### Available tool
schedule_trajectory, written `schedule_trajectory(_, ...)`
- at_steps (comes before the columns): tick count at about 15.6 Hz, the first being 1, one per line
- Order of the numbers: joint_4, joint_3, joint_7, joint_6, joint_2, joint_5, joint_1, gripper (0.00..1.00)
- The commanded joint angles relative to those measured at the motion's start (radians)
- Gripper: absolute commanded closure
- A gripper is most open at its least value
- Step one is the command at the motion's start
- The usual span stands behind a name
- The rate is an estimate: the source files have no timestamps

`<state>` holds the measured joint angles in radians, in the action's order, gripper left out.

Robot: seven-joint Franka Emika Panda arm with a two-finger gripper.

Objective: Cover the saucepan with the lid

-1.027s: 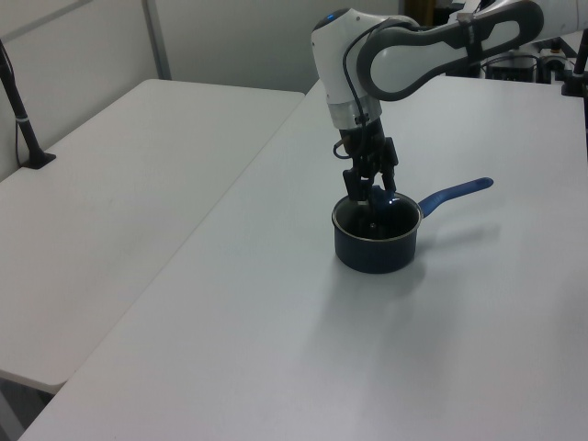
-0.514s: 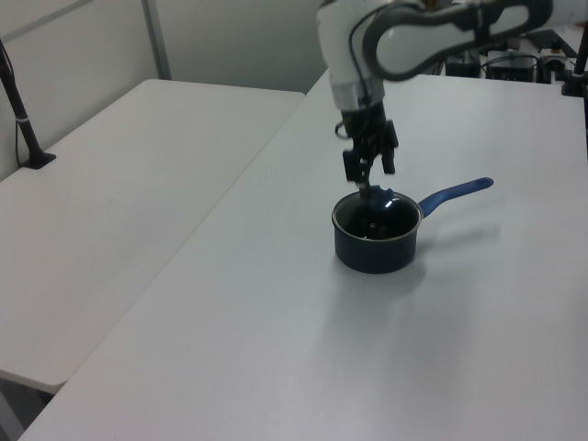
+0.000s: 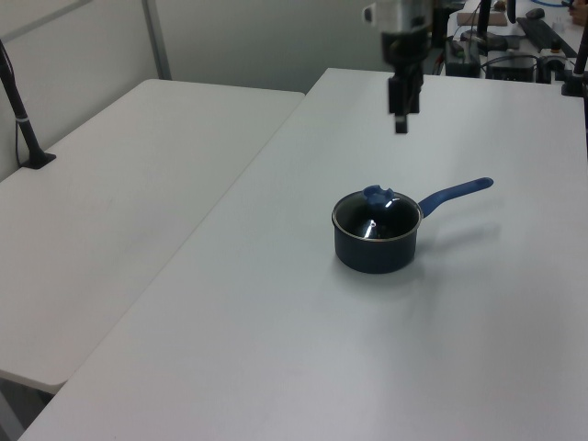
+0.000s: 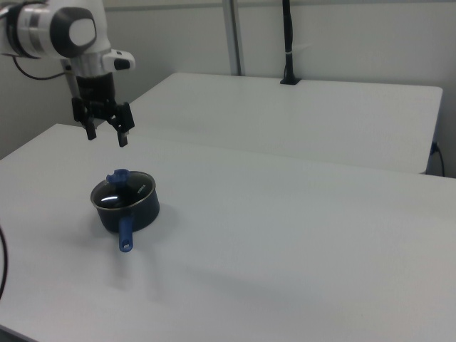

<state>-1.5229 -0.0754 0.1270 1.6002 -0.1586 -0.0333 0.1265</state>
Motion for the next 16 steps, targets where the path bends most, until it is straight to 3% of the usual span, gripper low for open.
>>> schedule_trajectory(1,-0.082,0.003,-0.109,-0.054,0.129,-0.022,-0.062,0.00)
schedule_trajectory(3,-0.080,0.015,-0.142,-0.072,0.145,-0.020,-0.082,0.00)
schedule_trajectory(10,-0.056,0.129,-0.239,-0.063,0.139,-0.022,-0.084,0.00)
schedule_trajectory(16,-0.056,0.132,-0.241,-0.062,0.140,-0.019,-0.076,0.00)
